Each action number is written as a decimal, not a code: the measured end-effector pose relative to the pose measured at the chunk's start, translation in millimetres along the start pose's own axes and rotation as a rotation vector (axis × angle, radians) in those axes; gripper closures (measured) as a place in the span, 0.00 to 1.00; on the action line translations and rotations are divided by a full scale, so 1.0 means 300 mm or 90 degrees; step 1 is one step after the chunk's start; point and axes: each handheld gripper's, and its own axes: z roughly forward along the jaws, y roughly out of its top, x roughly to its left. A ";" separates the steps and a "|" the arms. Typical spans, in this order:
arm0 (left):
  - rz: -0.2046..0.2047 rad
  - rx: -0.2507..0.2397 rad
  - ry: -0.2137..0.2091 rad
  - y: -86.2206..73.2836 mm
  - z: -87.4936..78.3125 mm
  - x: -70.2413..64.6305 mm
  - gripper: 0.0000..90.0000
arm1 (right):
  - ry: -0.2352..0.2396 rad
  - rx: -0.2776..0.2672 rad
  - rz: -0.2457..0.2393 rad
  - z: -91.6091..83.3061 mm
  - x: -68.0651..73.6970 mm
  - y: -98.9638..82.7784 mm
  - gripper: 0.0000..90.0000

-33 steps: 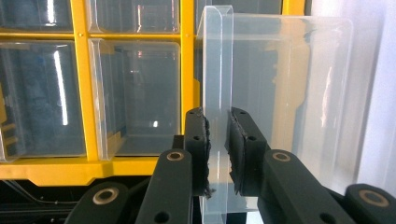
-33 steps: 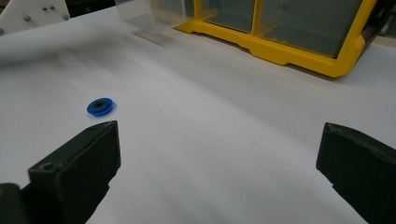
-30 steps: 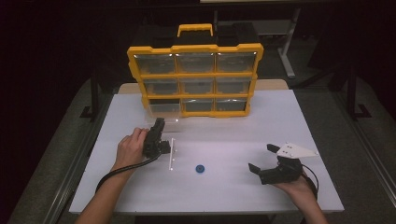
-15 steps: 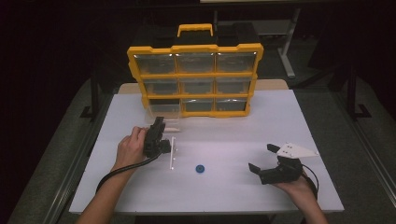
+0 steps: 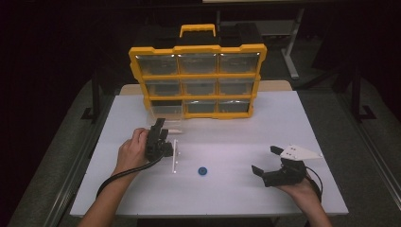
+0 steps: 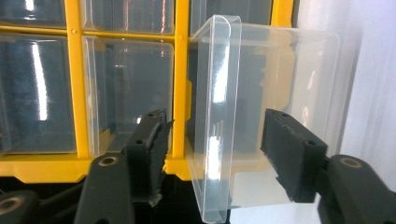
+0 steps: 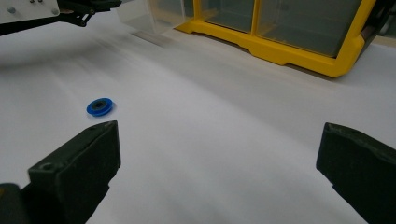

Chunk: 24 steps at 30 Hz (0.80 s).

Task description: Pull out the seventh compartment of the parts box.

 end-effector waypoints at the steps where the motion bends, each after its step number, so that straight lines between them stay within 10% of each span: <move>1: -0.002 0.002 -0.002 -0.001 -0.002 0.001 0.43 | -0.001 0.000 0.000 0.000 0.000 0.000 0.00; 24: -0.029 -0.004 -0.028 0.005 -0.085 -0.014 0.26 | -0.002 0.000 0.000 -0.006 0.002 -0.002 0.00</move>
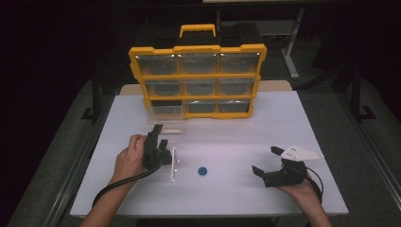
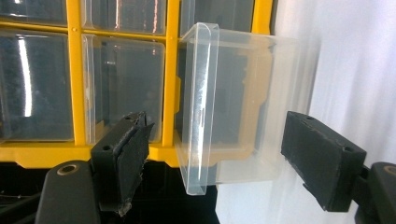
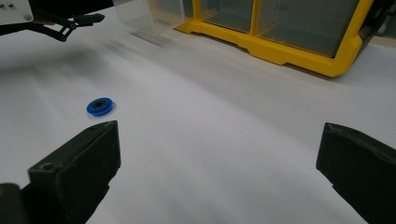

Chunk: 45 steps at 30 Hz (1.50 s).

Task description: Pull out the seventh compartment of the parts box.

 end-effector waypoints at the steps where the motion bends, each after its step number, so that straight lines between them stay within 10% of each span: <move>1: -0.004 -0.003 0.001 0.000 -0.003 -0.003 0.25 | 0.000 0.000 0.000 0.000 0.000 0.000 0.00; 25: -0.028 0.006 0.019 -0.002 -0.057 -0.049 0.00 | -0.002 0.000 -0.001 -0.001 0.000 -0.001 0.00; 45: -0.053 0.008 0.010 -0.027 -0.054 -0.056 0.00 | -0.002 0.001 -0.001 -0.002 0.001 -0.001 0.00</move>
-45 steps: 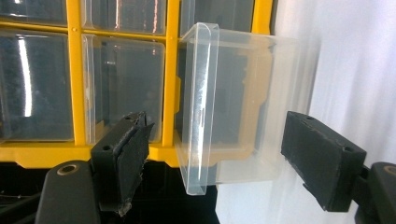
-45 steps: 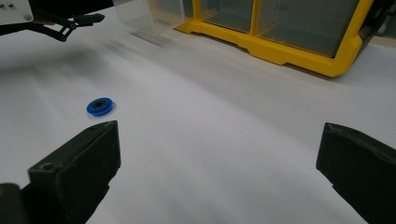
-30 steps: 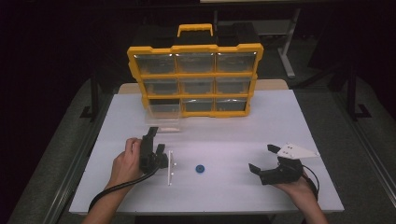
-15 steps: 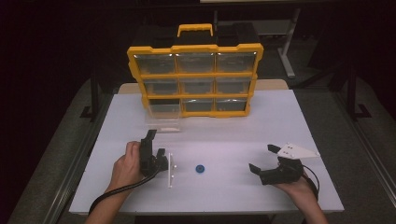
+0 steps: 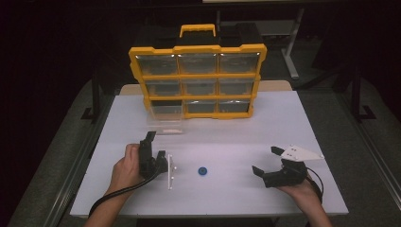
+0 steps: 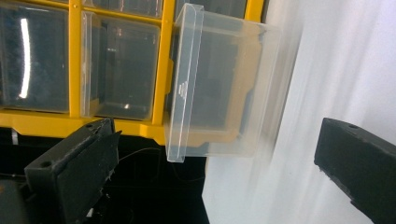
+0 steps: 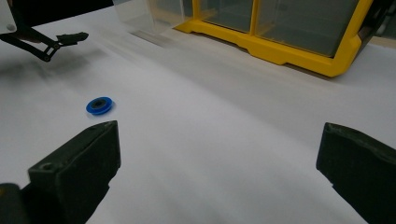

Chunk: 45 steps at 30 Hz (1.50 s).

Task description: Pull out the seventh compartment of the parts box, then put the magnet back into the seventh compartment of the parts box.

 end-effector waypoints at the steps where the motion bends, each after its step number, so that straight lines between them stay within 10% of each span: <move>1: 0.000 0.000 0.000 0.000 0.000 0.000 0.00 | -0.001 0.000 0.000 0.000 0.000 0.000 0.00; 45: -0.175 0.014 -0.053 0.011 0.013 0.004 0.00 | 0.000 0.001 -0.003 0.003 0.002 0.000 0.00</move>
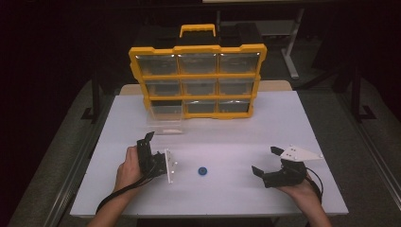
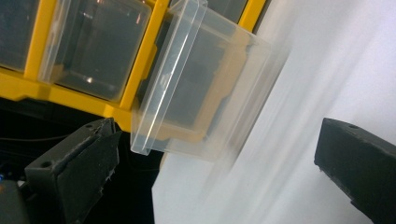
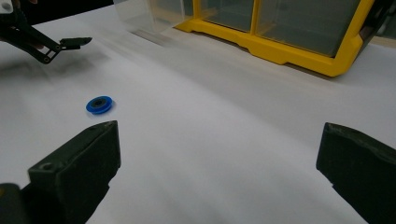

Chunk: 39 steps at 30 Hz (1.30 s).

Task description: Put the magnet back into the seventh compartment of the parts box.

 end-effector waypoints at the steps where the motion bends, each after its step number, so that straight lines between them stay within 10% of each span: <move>1: -0.005 0.001 0.000 -0.001 0.001 0.001 0.00 | 0.000 0.000 0.000 0.000 0.000 0.000 0.00; 39: -0.183 0.015 -0.065 -0.030 0.027 0.039 0.00 | 0.000 0.000 -0.001 0.001 0.001 0.000 0.00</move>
